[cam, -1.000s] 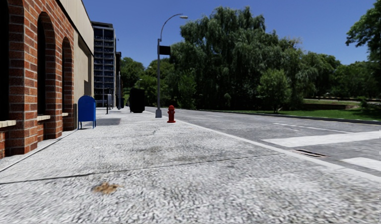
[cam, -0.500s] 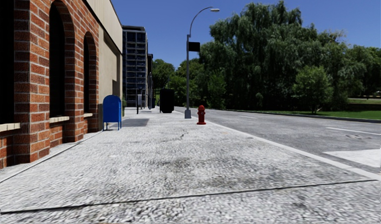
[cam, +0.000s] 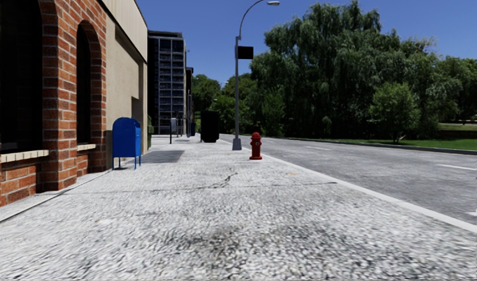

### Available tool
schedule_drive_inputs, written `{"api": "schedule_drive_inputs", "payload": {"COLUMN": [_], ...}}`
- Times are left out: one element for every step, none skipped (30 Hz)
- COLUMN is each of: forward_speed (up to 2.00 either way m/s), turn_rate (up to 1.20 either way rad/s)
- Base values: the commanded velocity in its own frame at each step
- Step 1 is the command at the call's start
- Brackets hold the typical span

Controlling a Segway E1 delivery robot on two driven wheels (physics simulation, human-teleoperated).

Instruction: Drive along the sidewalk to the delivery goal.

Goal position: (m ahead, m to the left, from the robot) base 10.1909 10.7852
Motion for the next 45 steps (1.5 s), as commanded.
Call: {"api": "schedule_drive_inputs", "payload": {"forward_speed": [2.00,2.00,2.00,2.00,2.00,2.00,2.00,2.00,2.00,2.00,2.00,2.00,2.00,2.00,2.00,2.00,2.00,2.00,2.00,2.00,2.00,2.00,2.00,2.00,2.00,2.00,2.00,2.00,2.00,2.00,2.00,2.00,2.00,2.00,2.00,2.00,2.00,2.00,2.00,2.00,2.00,2.00,2.00,2.00,2.00], "turn_rate": [0.27,0.27,0.31,0.35,0.37,0.37,0.38,0.38,0.38,0.38,0.38,0.38,0.38,0.38,0.38,0.38,0.38,0.38,0.38,0.38,0.38,0.38,0.38,0.38,0.38,0.38,0.38,0.38,0.38,0.37,0.34,0.34,0.19,0.00,0.00,0.00,0.00,0.00,0.00,0.00,0.00,0.00,0.00,0.00,0.00]}}
